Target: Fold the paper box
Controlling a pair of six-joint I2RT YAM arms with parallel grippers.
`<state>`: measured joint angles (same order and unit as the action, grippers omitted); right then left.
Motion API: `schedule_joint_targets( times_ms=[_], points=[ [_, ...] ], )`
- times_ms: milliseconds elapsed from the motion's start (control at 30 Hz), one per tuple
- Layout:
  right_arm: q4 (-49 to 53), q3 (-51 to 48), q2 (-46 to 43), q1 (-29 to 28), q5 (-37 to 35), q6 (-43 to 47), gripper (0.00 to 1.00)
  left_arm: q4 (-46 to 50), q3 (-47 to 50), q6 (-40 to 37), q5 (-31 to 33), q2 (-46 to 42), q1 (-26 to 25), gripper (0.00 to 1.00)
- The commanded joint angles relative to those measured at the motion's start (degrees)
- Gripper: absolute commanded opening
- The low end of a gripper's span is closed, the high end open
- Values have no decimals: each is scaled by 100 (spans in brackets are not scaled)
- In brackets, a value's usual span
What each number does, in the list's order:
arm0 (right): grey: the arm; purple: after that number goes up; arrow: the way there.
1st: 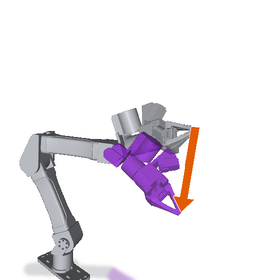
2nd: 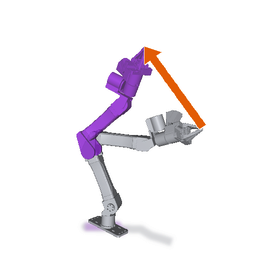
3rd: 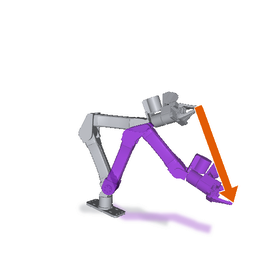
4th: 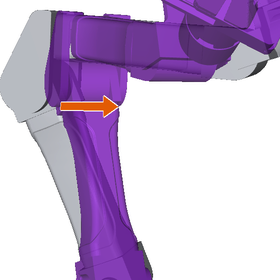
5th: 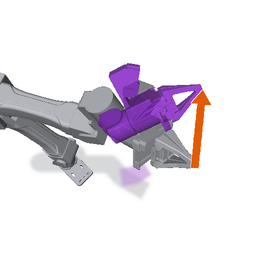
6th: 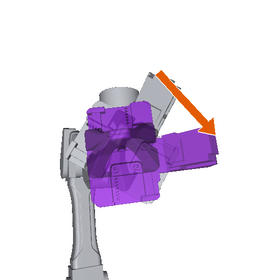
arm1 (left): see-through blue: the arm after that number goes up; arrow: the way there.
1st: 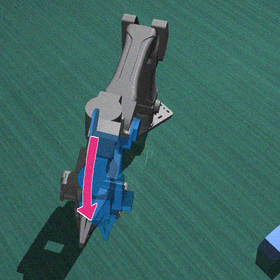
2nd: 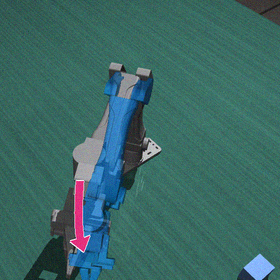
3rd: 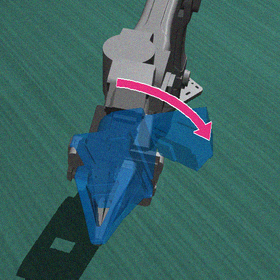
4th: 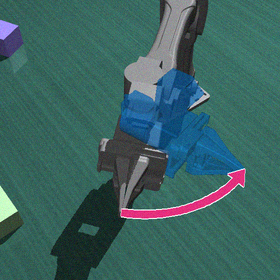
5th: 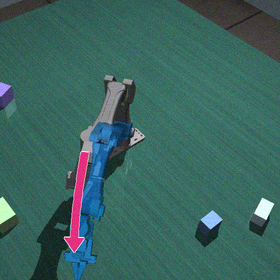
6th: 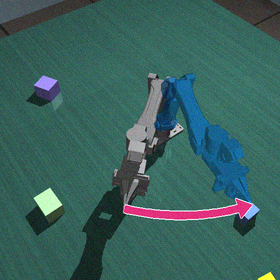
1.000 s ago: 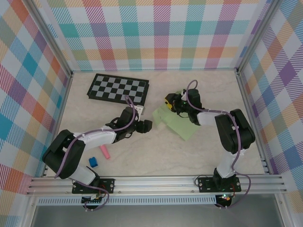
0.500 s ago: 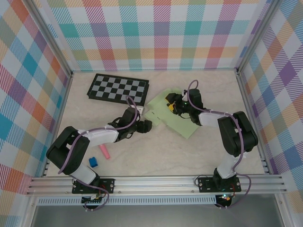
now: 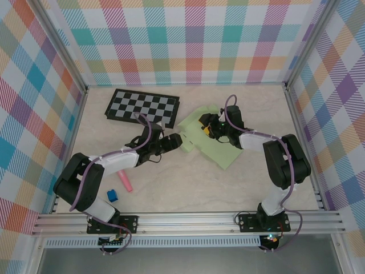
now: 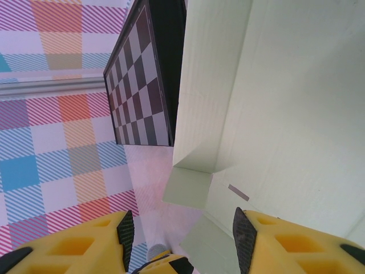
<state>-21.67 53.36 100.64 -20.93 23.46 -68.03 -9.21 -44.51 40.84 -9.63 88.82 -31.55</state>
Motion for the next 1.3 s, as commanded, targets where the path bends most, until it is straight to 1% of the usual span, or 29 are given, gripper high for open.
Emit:
schedule_joint_targets(
  times_ms=[0,100,233,300,367,400,467,600,633,733,800,867,967,1033,1100,1200,1267],
  points=[
    [141,165,-219,36,18,197,51,129,-383,204,-209,243,-98,76],
    [186,157,-260,34,-18,194,51,591,-689,197,-38,572,-162,73],
    [204,133,-331,36,-34,202,49,770,-963,382,79,955,-191,64],
    [252,130,-373,36,-53,220,48,738,-1033,392,165,1037,-202,55],
    [294,139,-397,36,-62,246,48,667,-1045,374,244,1099,-220,41],
    [325,147,-407,32,-70,246,48,699,-1073,356,279,1143,-220,36],
    [337,156,-405,36,-66,239,48,823,-1174,274,350,1259,-229,29],
    [367,157,-405,36,-61,173,47,733,-1216,43,522,1294,-250,6],
    [400,157,-399,41,-70,140,47,728,-1225,-57,603,1258,-270,4],
    [584,223,-384,28,-72,-63,48,745,-1292,-476,987,1092,-357,1],
    [674,341,-360,6,-55,-278,52,785,-1341,-763,1437,990,-453,0],
    [937,475,-430,-92,-264,-526,59,666,-1343,-1060,1819,954,-541,0],
    [924,574,-532,-179,-491,-696,64,360,-1292,-1411,2281,965,-724,0],
    [1030,691,-520,-162,-552,-746,65,62,-1208,-1760,2600,962,-900,0],
    [1273,912,-402,-110,-505,-761,65,-212,-1087,-1951,2949,945,-1038,0],
    [1279,972,-242,-105,-463,-1010,65,-792,-805,-2158,3219,863,-1133,0],
    [1254,959,-195,-105,-493,-1155,64,-1069,-668,-2216,3238,810,-1144,0]
  ],
)
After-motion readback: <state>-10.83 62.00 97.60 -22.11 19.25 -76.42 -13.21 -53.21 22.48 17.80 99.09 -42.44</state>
